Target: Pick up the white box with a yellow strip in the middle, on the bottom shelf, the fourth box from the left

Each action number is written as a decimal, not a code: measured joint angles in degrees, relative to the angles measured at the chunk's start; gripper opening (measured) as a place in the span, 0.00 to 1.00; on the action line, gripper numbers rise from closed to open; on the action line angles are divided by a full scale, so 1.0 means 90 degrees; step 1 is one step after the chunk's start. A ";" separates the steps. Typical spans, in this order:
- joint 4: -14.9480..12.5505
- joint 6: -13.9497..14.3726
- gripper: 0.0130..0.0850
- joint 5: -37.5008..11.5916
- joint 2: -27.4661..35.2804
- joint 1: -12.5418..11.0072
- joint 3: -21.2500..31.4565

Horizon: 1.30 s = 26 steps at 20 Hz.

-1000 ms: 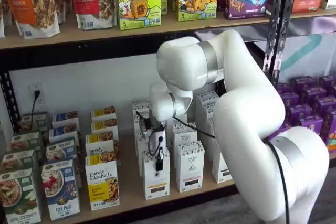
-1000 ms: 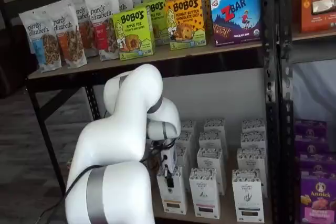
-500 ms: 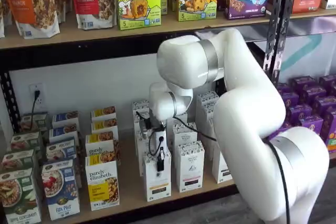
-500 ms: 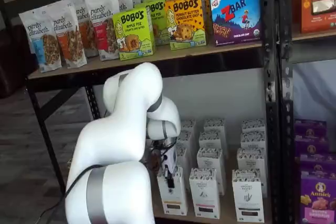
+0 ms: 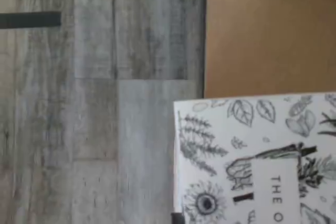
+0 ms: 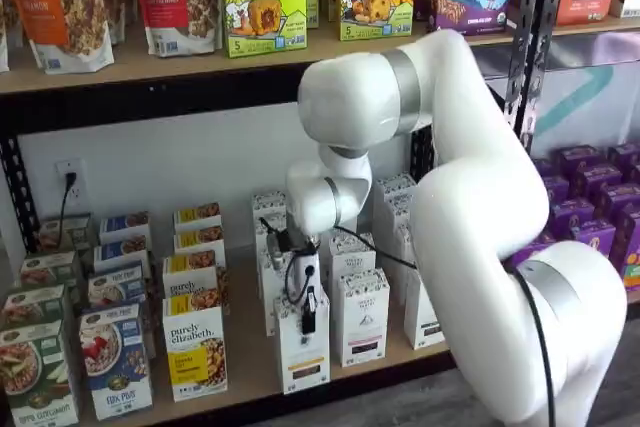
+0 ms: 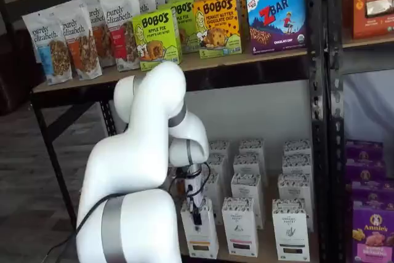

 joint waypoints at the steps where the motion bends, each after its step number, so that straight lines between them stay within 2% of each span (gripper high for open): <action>1: -0.0015 0.0028 0.50 -0.0037 -0.0112 0.0015 0.0181; 4: 0.0007 0.0047 0.50 -0.0239 -0.0470 0.0061 0.0759; 9: 0.0246 -0.0070 0.50 -0.0699 -0.1392 0.0177 0.2151; 16: 0.0467 -0.0148 0.50 -0.1009 -0.2465 0.0318 0.3548; 26: 0.0299 0.0111 0.50 -0.0996 -0.4053 0.0411 0.4966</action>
